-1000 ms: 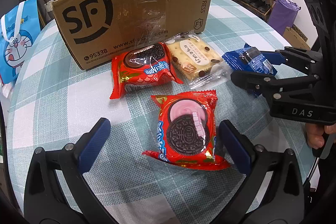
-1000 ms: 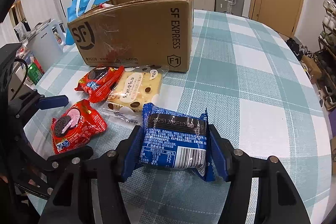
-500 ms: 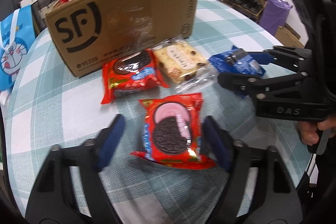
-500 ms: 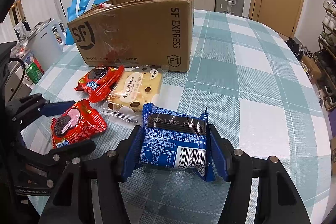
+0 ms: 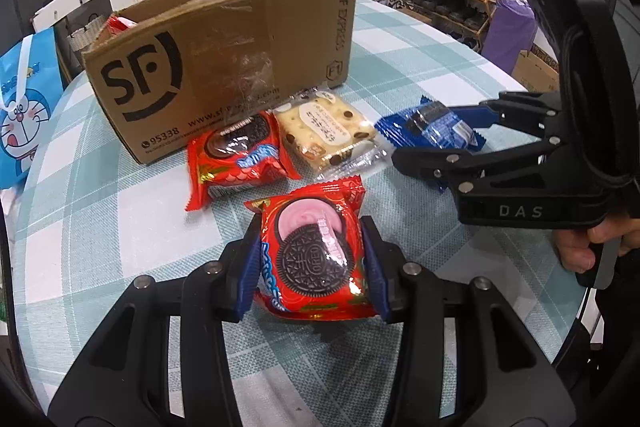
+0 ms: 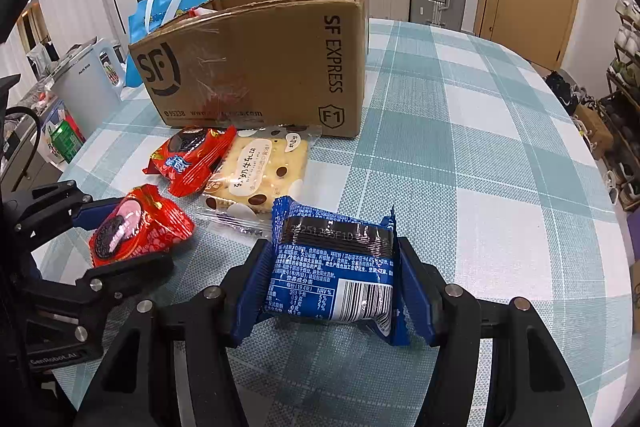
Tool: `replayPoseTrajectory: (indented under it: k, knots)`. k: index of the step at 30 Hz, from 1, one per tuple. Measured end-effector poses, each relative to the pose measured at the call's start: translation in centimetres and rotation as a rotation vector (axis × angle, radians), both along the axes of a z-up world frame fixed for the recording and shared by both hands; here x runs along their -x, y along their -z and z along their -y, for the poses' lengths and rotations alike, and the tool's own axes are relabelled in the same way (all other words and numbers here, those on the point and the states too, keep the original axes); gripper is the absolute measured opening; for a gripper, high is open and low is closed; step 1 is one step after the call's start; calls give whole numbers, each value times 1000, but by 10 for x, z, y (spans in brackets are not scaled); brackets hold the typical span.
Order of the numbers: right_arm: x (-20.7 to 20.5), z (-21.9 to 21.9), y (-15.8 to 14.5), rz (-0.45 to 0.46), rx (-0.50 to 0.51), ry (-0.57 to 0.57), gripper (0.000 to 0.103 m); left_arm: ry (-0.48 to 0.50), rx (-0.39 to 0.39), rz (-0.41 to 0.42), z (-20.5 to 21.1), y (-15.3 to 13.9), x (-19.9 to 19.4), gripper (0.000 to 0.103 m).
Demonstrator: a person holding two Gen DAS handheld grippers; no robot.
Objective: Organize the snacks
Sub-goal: 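Lift the red Oreo pack with the left gripper while the right lifts the blue biscuit pack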
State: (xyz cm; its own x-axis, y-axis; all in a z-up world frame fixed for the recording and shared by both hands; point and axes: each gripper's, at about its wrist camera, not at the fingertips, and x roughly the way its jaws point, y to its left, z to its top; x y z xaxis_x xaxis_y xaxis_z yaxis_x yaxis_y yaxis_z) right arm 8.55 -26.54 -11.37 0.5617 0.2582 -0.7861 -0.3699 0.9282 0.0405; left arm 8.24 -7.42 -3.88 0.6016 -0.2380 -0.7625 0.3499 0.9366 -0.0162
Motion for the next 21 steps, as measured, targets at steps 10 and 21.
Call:
replayPoseTrajectory:
  k: [10, 21]
  knots:
    - [0, 4, -2, -1, -37, -4, 50, -52, 36, 27, -18, -13, -2, 42]
    - [2, 4, -4, 16, -41, -3, 49, -103, 58, 61, -35, -25, -2, 42]
